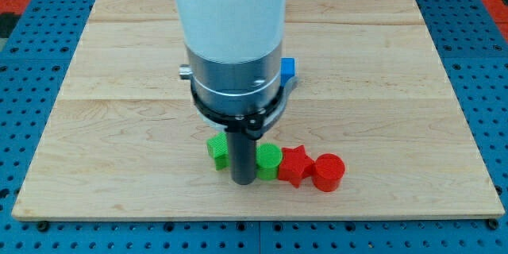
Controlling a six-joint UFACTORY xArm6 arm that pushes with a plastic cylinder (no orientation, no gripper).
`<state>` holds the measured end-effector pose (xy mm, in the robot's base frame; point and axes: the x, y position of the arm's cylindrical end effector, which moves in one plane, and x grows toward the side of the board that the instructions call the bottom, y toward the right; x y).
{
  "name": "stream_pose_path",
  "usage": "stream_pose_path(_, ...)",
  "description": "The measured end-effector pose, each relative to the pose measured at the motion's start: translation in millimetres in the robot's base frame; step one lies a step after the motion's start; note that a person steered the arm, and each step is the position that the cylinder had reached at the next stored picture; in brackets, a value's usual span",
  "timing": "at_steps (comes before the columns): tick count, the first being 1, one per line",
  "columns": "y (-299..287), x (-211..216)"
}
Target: Push the green star to the left of the green circle
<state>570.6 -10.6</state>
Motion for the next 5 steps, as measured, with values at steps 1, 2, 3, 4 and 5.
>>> stream_pose_path(1,13,0)
stream_pose_path(2,-8,12)
stream_pose_path(3,-69,24)
stream_pose_path(4,-73,-5)
stream_pose_path(5,-75,-18)
